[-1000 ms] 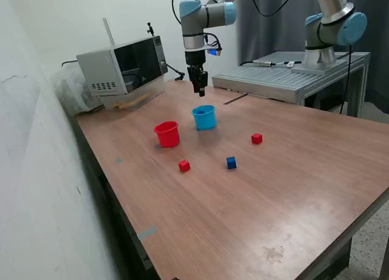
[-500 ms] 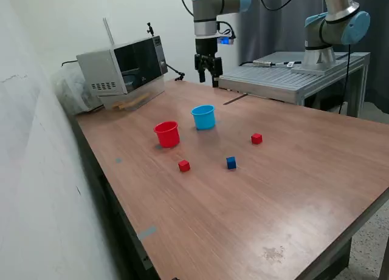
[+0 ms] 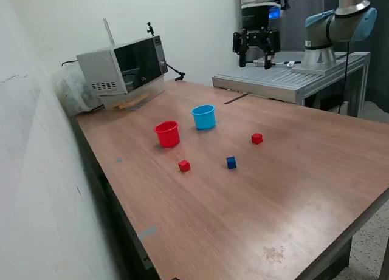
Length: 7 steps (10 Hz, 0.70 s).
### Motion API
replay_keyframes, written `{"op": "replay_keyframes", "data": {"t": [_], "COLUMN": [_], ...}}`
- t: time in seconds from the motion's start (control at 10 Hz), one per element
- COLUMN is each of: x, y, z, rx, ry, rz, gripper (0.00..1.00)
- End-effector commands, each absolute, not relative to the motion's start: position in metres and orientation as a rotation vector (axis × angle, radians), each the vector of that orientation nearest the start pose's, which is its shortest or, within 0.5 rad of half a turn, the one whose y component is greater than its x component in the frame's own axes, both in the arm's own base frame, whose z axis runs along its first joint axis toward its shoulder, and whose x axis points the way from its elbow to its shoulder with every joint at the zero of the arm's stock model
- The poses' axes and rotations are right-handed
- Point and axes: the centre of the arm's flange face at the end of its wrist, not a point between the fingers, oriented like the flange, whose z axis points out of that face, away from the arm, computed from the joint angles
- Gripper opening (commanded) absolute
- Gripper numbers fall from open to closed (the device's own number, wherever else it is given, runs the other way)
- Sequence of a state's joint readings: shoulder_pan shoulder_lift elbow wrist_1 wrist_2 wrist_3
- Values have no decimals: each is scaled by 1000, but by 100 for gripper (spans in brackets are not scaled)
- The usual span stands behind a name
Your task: Place red objects in the red bin, and blue objects in the blue bin.
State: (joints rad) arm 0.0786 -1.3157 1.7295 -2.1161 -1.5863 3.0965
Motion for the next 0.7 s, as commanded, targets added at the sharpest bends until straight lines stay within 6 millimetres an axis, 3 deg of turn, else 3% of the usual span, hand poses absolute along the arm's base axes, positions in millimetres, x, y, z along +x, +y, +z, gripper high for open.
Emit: {"op": "replay_keyframes", "data": {"t": [0.0, 0.2, 0.6], "x": [-580, -600, -608], "y": [-194, -190, -192], "z": [281, 232, 183], "rx": [-2430, -2420, -2414], "ry": [2108, 2119, 2111], "rz": [96, 96, 81], "gripper": [100, 100, 100]}}
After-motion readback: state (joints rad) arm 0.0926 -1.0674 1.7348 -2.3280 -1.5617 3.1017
